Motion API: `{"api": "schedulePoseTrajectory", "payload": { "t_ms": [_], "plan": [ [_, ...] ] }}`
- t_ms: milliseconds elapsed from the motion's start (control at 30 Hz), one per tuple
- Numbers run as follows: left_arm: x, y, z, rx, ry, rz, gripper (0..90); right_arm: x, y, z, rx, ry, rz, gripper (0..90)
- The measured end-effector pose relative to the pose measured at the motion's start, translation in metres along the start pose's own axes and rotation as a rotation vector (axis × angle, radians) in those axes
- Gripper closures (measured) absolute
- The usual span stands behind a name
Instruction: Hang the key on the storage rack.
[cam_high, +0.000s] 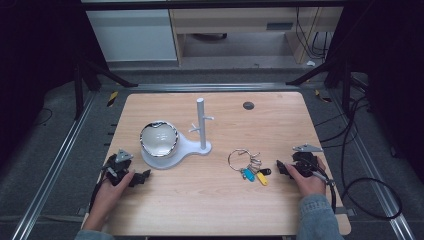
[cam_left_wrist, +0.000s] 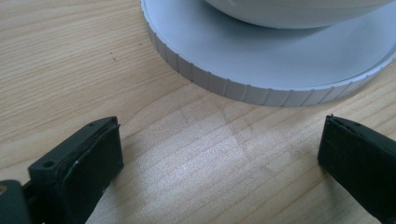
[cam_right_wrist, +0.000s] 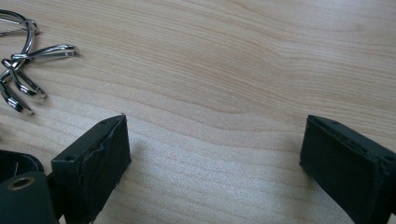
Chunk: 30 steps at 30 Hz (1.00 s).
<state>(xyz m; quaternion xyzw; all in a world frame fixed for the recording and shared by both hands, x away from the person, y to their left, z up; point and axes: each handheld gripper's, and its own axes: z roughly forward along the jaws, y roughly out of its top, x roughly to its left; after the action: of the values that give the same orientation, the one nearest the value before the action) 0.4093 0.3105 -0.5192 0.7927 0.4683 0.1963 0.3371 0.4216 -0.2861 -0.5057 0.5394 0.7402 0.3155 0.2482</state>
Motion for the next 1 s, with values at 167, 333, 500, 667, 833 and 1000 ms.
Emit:
{"api": "schedulePoseTrajectory", "payload": {
  "t_ms": [167,333,500,667,833,1000],
  "plan": [
    [0.000,0.000,0.000,0.001,-0.001,0.003,0.0,0.001,0.001,-0.001,-0.002,0.014,-0.009,17.1],
    [0.000,0.000,0.000,0.001,-0.001,0.002,0.0,0.006,0.011,-0.004,0.042,0.032,-0.070,26.8],
    [0.001,0.001,0.001,-0.001,-0.001,0.002,0.0,0.006,0.028,-0.007,0.078,0.070,-0.126,34.1],
    [0.001,0.001,0.001,-0.001,-0.003,0.002,0.0,0.007,0.051,-0.008,0.133,0.143,-0.205,45.8],
    [0.001,0.001,0.001,-0.001,-0.003,0.002,0.0,0.015,0.064,-0.005,0.177,0.191,-0.279,55.6],
    [0.001,0.001,0.001,-0.001,-0.003,0.002,0.0,0.025,0.070,-0.001,0.221,0.238,-0.331,61.8]
  ]
}}
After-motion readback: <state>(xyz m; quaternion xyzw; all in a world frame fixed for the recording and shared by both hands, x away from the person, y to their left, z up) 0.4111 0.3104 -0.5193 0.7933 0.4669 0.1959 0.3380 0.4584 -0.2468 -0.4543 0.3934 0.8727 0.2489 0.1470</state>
